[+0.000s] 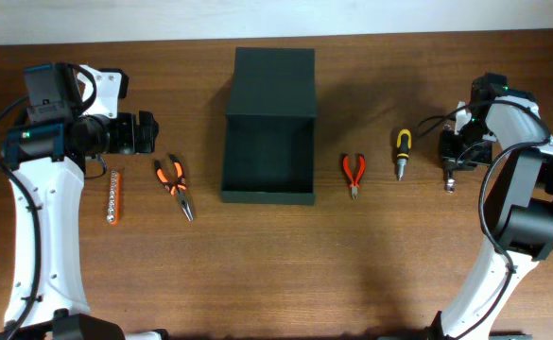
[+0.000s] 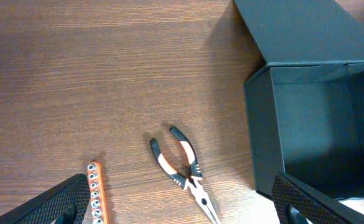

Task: Pack container
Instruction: 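Grasp the chrome wrench with the right gripper, then carry the wrench over the box and lower it inside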

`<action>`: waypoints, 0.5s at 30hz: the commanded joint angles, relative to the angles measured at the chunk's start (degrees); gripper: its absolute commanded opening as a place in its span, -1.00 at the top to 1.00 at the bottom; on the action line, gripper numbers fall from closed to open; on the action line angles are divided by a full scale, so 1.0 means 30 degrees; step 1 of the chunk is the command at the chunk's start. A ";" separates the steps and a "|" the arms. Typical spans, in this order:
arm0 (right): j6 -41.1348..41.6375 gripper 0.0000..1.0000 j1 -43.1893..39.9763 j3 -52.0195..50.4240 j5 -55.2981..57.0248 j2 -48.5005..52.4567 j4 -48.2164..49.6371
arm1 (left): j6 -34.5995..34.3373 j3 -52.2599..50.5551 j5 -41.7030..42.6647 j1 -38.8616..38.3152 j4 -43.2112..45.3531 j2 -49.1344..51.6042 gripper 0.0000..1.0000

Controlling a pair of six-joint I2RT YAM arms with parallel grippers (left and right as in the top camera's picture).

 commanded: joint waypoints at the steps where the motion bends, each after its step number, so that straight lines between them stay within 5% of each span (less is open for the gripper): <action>1: 0.0117 0.84 0.0073 0.0175 0.0306 0.0597 -0.0240 | 0.0299 0.0444 0.0015 0.0058 -0.0029 0.0189 -0.92; 15: 0.0117 0.92 0.0073 0.1086 -0.0087 0.0539 -0.2361 | 0.0306 0.0444 0.0007 0.0058 -0.0029 0.0189 -0.91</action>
